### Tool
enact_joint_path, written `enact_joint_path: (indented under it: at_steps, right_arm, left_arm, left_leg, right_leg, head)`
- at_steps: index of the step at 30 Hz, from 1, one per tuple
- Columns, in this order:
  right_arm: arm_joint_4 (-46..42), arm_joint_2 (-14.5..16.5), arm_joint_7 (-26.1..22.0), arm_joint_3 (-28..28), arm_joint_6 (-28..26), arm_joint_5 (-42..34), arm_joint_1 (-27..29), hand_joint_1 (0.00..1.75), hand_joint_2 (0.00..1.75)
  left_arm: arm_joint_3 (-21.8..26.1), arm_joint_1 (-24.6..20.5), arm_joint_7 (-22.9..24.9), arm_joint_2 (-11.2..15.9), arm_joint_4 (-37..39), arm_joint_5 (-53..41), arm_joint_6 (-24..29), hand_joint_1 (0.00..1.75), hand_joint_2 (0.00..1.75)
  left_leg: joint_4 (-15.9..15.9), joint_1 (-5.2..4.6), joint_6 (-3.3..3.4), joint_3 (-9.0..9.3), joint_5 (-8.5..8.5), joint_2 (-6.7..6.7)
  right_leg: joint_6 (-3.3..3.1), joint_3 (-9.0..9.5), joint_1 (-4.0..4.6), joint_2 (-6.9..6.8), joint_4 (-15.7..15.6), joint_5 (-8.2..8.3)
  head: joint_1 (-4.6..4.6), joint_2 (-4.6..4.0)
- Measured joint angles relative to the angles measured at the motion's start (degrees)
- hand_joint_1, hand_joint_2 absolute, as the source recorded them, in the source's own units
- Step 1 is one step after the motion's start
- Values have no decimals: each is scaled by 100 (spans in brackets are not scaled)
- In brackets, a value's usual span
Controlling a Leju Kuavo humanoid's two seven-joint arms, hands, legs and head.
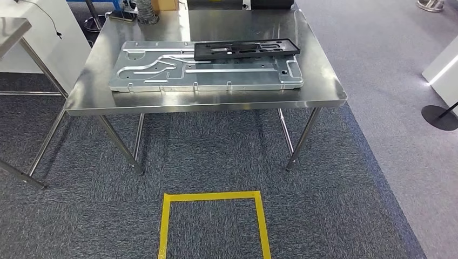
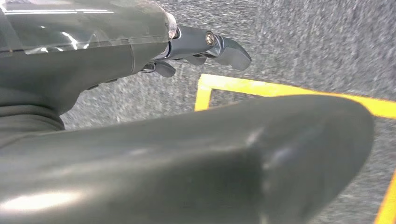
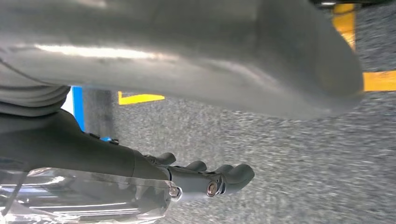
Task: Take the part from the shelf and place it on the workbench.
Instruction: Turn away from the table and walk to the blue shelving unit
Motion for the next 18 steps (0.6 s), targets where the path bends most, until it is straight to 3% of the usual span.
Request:
enact_joint_path:
  at_steps: [1,3,5,6,7,9,10,11,13,14,15,16,18]
  right_arm:
    - [2,10,11,-1,-4,8,-7,0,0]
    - [4,44,51,-1,-23,8,-32,0,0]
    - [11,92,75,-1,-38,3,-78,0,0]
    - [16,123,76,-1,-37,2,-101,0,0]
    - [23,158,72,0,-26,-1,-116,0,0]
    - [46,241,69,-1,2,-15,-125,0,0]
    - [57,282,70,-2,13,-21,-128,0,0]
    - [65,319,75,-3,15,-25,-130,0,0]
    - [69,379,93,-3,15,-24,-131,0,0]
    - [70,396,109,-3,19,-24,-129,0,0]
    - [72,410,124,-3,30,-24,-129,0,0]
    - [72,418,134,-3,46,-25,-130,0,0]
    - [72,431,144,-3,92,-31,-135,0,0]
  left_arm:
    - [-2,-1,-17,7,0,-14,12,0,0]
    - [-18,-5,-46,31,-1,-57,31,0,0]
    - [-55,-9,-78,65,-2,-109,41,0,0]
    - [-78,-10,-91,89,-2,-137,50,0,0]
    - [-103,-9,-102,121,-2,-165,62,0,0]
    - [-137,9,-102,200,-2,-209,93,0,0]
    - [-149,26,-96,238,-2,-226,106,0,0]
    - [-157,45,-87,271,-2,-239,115,0,0]
    - [-179,63,-73,315,-2,-263,120,0,0]
    - [-189,64,-69,332,-2,-270,114,0,0]
    - [-198,61,-69,343,-2,-272,105,0,0]
    - [-208,58,-69,349,-2,-273,95,0,0]
    - [-229,37,-73,351,-2,-275,75,0,0]
  left_leg:
    - [34,-5,-10,-119,70,2]
    - [118,-9,-42,-340,189,2]
    - [193,-23,-93,-487,291,4]
    - [206,-24,-126,-528,351,9]
    - [201,-23,-163,-555,418,14]
    - [203,-6,-236,-607,455,5]
    - [289,4,-269,-646,316,-9]
    - [483,15,-296,-703,55,-23]
    - [1168,36,-340,-825,-581,-35]
    - [1524,41,-358,-855,-748,-36]
    - [1777,44,-370,-835,-751,-36]
    - [1860,46,-375,-737,-616,-36]
    - [1464,54,-360,-255,-320,-40]
  right_leg:
    - [-8,131,2,0,34,160]
    - [-52,688,8,1,-485,425]
    - [-110,1363,35,3,-1401,282]
    - [-139,1559,55,6,-1717,173]
    - [-169,1633,75,7,-1893,126]
    - [-250,1548,61,-9,-1932,225]
    - [-301,1484,51,-22,-1941,300]
    - [-340,1405,41,-34,-1950,381]
    - [-383,1211,58,-44,-1933,535]
    - [-379,1098,63,-48,-1913,613]
    - [-373,976,64,-50,-1883,688]
    - [-362,848,62,-53,-1844,755]
    - [-324,603,57,-51,-1744,875]
  head:
    - [0,0]
    - [-1,-1]
    - [-1,-1]
    - [-1,-1]
    - [-1,-1]
    - [-1,0]
    - [-1,-1]
    - [0,-1]
    - [-1,-1]
    - [-1,-1]
    - [-1,-1]
    - [-1,-1]
    - [-2,0]
